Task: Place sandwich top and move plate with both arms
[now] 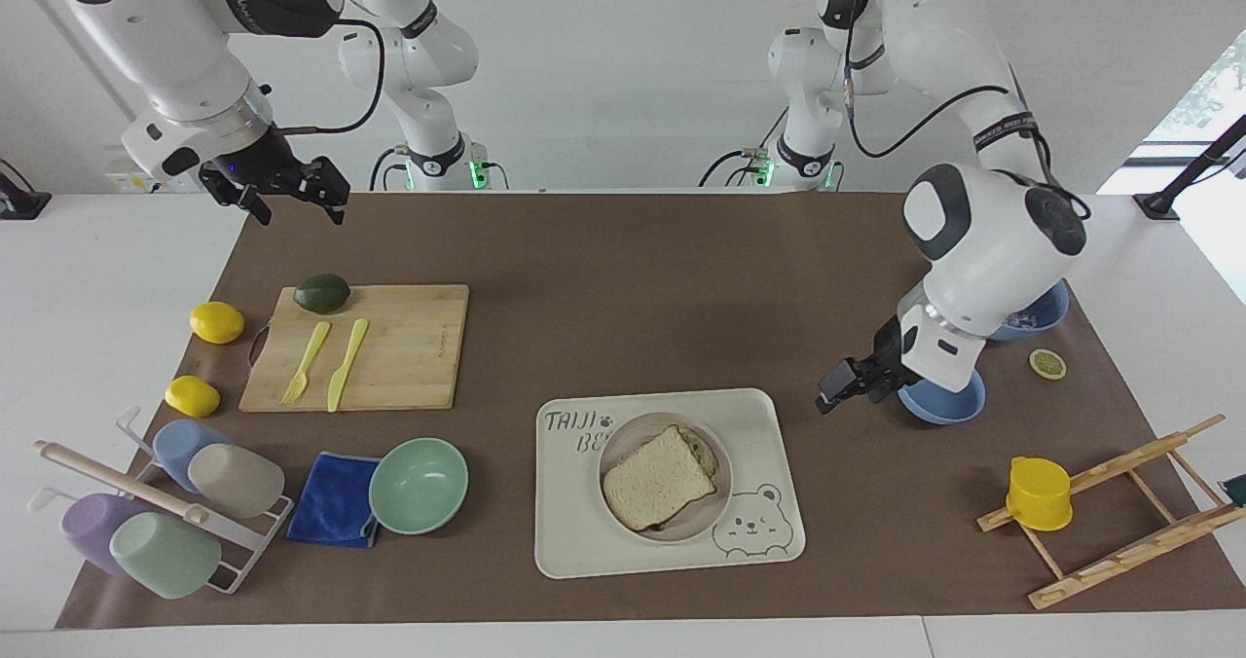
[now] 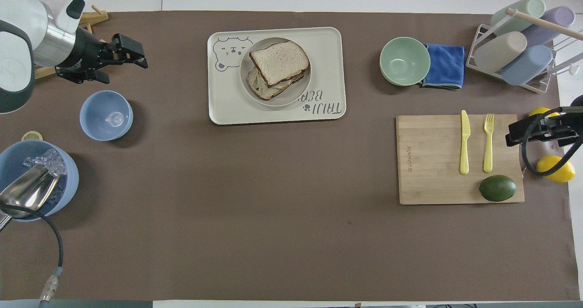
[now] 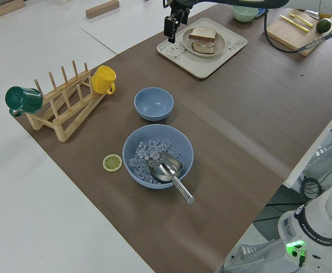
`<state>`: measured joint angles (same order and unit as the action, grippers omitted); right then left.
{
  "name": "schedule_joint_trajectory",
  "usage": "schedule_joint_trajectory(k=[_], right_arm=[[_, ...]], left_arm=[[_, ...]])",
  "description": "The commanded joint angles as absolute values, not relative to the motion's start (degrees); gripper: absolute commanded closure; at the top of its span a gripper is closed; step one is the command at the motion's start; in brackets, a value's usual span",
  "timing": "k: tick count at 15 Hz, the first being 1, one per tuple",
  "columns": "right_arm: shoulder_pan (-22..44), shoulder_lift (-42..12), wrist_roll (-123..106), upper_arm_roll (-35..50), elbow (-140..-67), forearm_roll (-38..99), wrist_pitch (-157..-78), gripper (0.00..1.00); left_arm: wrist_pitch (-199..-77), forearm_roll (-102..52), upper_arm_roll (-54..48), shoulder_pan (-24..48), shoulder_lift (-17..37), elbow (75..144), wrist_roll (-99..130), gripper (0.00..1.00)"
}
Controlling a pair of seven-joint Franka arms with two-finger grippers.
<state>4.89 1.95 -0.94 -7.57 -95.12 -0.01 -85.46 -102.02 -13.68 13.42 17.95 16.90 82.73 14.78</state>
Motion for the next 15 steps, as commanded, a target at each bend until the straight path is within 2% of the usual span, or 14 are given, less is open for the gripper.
schedule_joint_trajectory(k=[1, 6, 9, 12, 15], right_arm=[[4.92, 2.64, -1.58, -7.74, -95.45, 0.97, -85.25, 0.00], [4.48, 2.72, -1.67, -7.73, -95.80, 0.97, -84.99, 0.00], [4.39, 2.72, -1.58, -7.73, -95.80, 1.05, -84.99, 0.00], [4.39, 2.72, -1.67, -7.73, -95.80, 1.05, -84.99, 0.00], [4.48, 2.72, -1.67, -7.65, -95.80, 1.05, -84.90, 0.00]], left_arm=[[-96.79, -9.76, 14.24, 17.41, 11.18, 84.29, 14.42, 0.00], [-85.89, -4.66, 13.98, 15.30, 3.35, 85.08, 8.80, 0.00], [-80.44, -4.48, 10.83, 10.65, -0.51, 86.57, 5.64, 0.00], [-77.79, -2.21, 6.26, 7.83, -3.24, 90.68, 4.04, 0.00], [-81.10, -2.11, 0.36, 4.40, -5.80, 96.75, 4.31, 0.00]])
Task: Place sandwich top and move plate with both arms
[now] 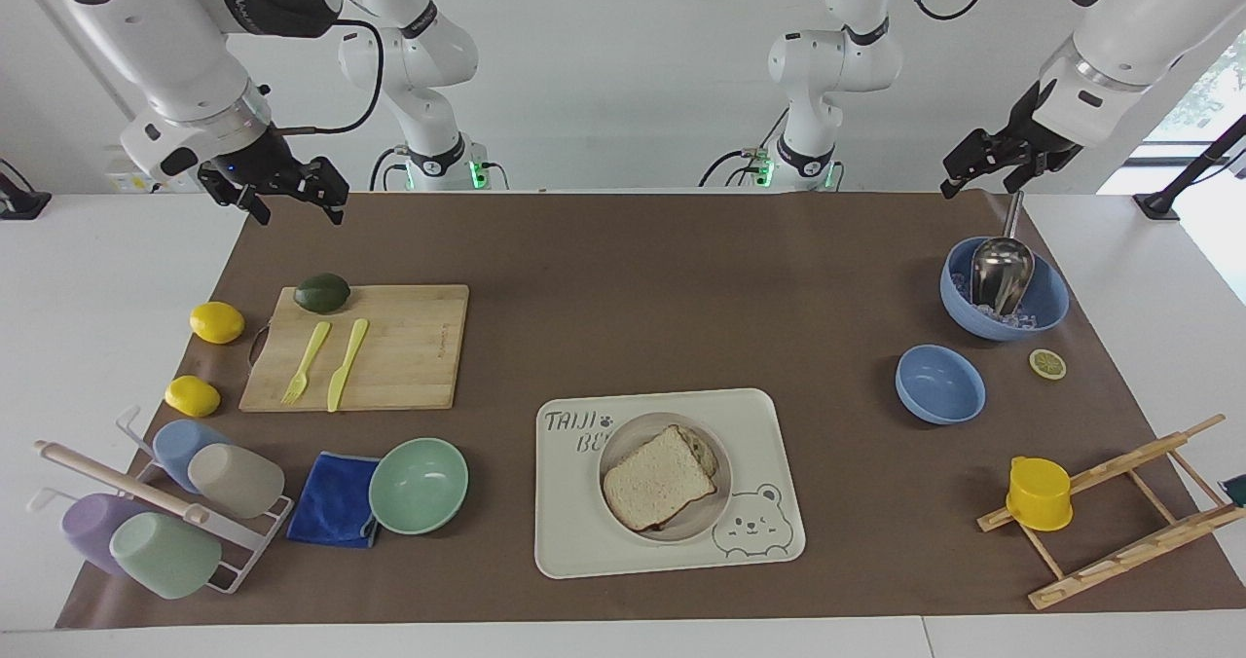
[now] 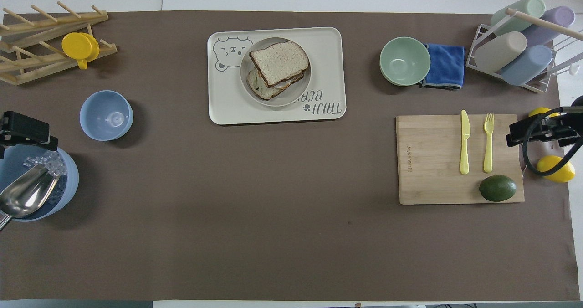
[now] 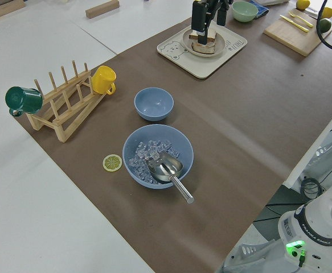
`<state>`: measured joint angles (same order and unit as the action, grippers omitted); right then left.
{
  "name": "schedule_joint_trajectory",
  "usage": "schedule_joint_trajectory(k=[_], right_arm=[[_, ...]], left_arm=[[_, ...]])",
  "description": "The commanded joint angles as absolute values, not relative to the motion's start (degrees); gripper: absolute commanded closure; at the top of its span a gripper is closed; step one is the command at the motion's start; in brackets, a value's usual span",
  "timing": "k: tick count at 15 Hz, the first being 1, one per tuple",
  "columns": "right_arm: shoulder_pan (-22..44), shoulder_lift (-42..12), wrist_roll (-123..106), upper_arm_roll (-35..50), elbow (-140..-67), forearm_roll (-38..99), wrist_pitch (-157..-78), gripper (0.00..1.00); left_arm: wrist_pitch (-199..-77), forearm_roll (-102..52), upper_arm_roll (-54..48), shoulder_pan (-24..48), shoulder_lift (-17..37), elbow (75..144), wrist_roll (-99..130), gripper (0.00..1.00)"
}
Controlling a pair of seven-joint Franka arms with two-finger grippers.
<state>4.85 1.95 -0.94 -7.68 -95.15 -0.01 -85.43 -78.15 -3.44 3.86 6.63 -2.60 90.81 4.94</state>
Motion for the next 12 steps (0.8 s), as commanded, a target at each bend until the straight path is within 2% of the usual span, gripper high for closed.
schedule_joint_trajectory(k=[1, 4, 8, 12], right_arm=[[4.48, 2.72, -1.67, -7.65, -95.80, 1.05, -84.90, 0.00], [4.39, 2.72, -1.67, -7.65, -95.80, 1.05, -84.90, 0.00], [4.48, 2.72, -1.67, -7.65, -95.80, 1.05, -84.90, 0.00], [4.48, 2.72, -1.67, -7.65, -95.80, 1.05, -84.90, 0.00]], left_arm=[[-83.12, -2.11, 0.35, 4.39, -5.80, 96.94, 3.96, 0.00], [-85.96, -2.11, 1.06, 4.83, -4.58, 95.02, 2.82, 0.00], [-81.04, -2.02, 1.14, 4.31, -1.15, 87.37, 2.64, 0.00], [-82.52, -2.02, 1.49, 4.22, -0.36, 89.47, 2.29, 0.00]])
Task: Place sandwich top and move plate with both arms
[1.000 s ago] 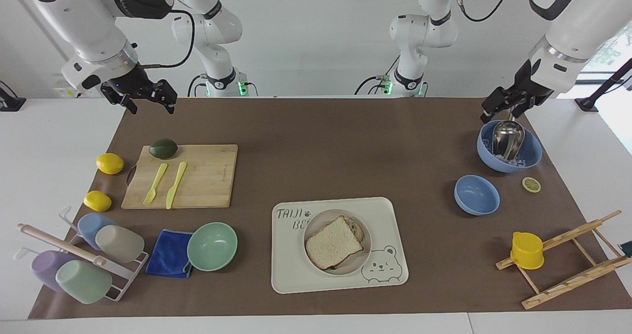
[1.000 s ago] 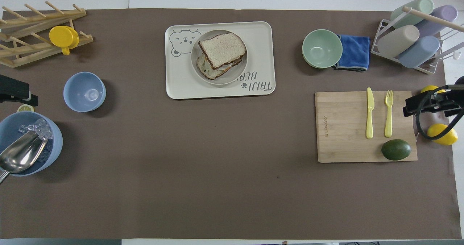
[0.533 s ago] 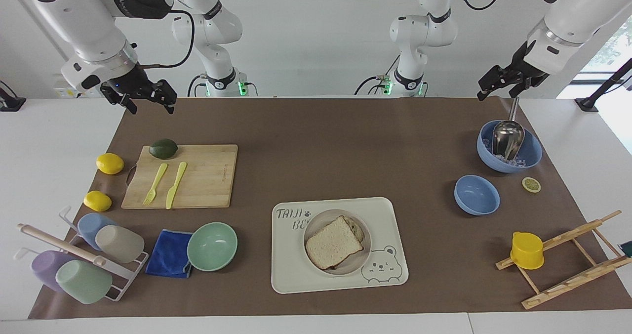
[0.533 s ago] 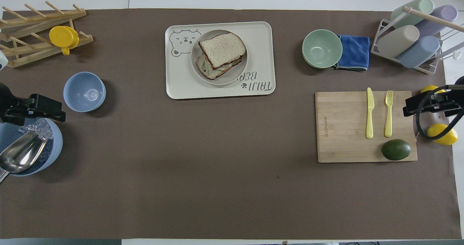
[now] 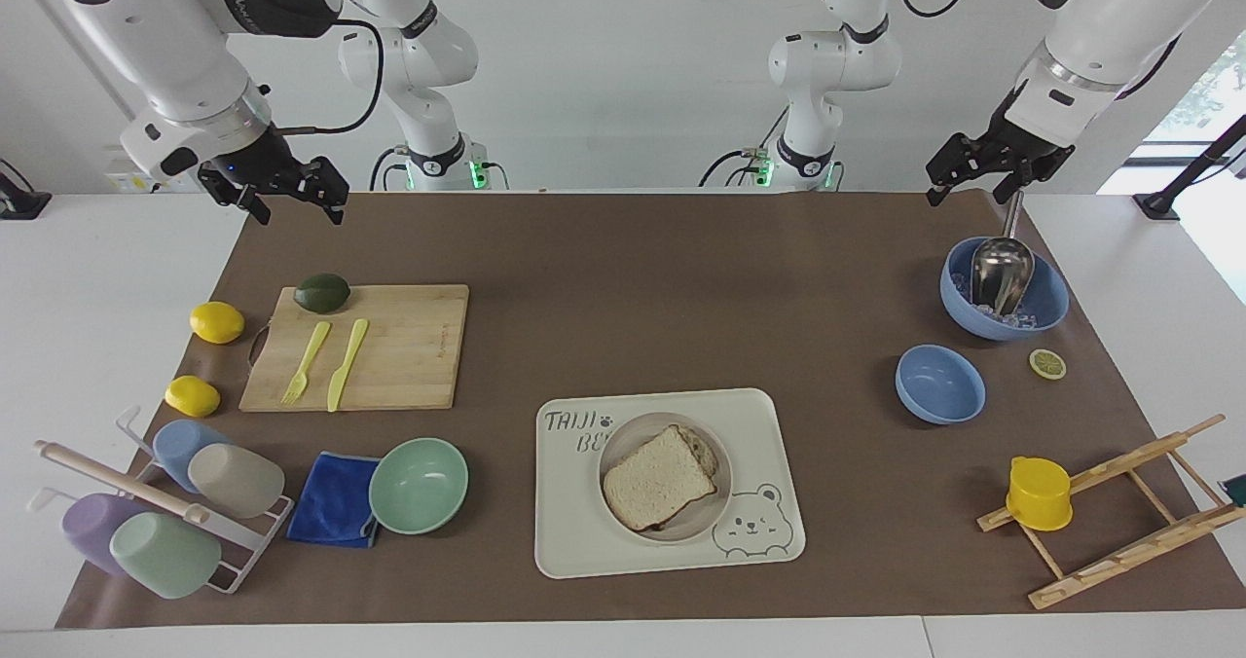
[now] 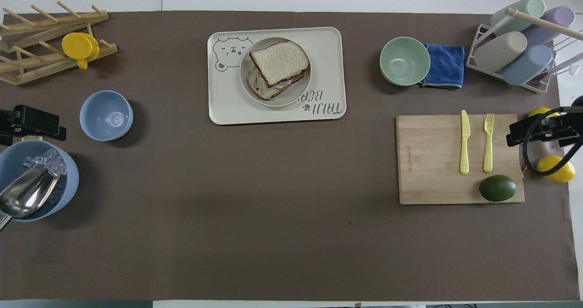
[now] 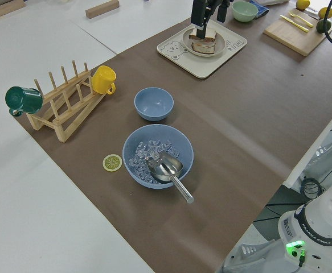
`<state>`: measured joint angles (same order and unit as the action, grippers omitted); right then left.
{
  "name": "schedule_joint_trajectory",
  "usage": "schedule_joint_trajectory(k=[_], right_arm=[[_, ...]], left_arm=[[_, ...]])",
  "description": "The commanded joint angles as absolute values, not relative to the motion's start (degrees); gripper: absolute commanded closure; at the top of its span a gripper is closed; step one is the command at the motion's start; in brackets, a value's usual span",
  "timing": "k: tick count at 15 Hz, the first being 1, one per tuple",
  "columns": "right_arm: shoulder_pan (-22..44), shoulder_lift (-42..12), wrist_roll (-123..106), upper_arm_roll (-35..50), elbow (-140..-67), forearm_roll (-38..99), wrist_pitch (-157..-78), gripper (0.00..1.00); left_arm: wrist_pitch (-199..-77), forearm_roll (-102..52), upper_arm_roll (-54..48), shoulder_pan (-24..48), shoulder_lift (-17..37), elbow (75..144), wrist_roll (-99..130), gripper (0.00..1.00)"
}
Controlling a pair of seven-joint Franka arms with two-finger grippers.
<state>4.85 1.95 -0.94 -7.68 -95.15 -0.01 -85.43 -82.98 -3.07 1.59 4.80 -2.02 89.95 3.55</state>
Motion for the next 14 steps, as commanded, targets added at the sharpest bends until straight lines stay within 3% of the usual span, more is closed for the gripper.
schedule_joint_trajectory(k=[1, 14], right_arm=[[4.48, 2.72, -1.67, -7.65, -95.80, 1.05, -84.90, 0.00], [4.48, 2.72, -1.67, -7.65, -95.80, 1.05, -84.82, 0.00]], left_arm=[[-83.05, -2.02, 1.41, 3.87, -0.18, 89.56, 1.94, 0.00], [-84.46, 0.35, 0.88, 3.78, -0.88, 89.56, 0.44, 0.00]])
